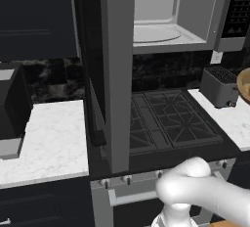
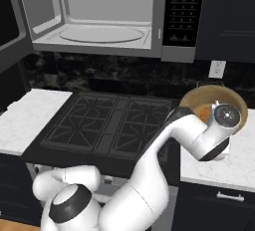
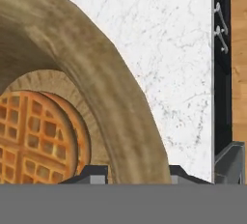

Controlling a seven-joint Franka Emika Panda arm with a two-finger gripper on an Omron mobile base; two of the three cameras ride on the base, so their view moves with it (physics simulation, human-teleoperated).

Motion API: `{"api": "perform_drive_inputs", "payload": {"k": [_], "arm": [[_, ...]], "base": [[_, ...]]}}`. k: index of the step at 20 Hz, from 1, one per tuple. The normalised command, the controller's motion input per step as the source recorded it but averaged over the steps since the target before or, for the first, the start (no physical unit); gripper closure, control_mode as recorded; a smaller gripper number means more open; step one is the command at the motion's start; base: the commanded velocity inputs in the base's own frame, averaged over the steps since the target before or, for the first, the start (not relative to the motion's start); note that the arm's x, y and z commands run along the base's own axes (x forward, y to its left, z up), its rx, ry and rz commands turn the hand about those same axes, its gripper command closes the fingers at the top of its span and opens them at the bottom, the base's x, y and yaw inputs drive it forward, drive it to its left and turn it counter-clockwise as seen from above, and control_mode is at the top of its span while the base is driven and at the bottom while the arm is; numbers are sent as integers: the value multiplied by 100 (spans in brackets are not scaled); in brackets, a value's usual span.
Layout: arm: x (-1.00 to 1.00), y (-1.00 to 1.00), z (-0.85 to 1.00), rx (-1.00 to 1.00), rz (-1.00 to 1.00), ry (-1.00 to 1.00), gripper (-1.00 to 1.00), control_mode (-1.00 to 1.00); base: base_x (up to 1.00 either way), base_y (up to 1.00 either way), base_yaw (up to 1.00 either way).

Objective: Open the microwave, place the bowl with waffle inside the microwave, then close the microwave door and turn it on.

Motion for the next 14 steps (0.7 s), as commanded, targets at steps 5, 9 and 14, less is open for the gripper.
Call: {"api": "perform_drive_inputs", "payload": {"k": [5,9,14], "arm": [[-12,79,100,-8,-3,13,100,-100],[-31,45,100,2,-5,22,100,-100],[-66,31,100,5,-13,3,100,-100]], "base": [[0,0,0],[0,0,0],[0,0,0]]}}
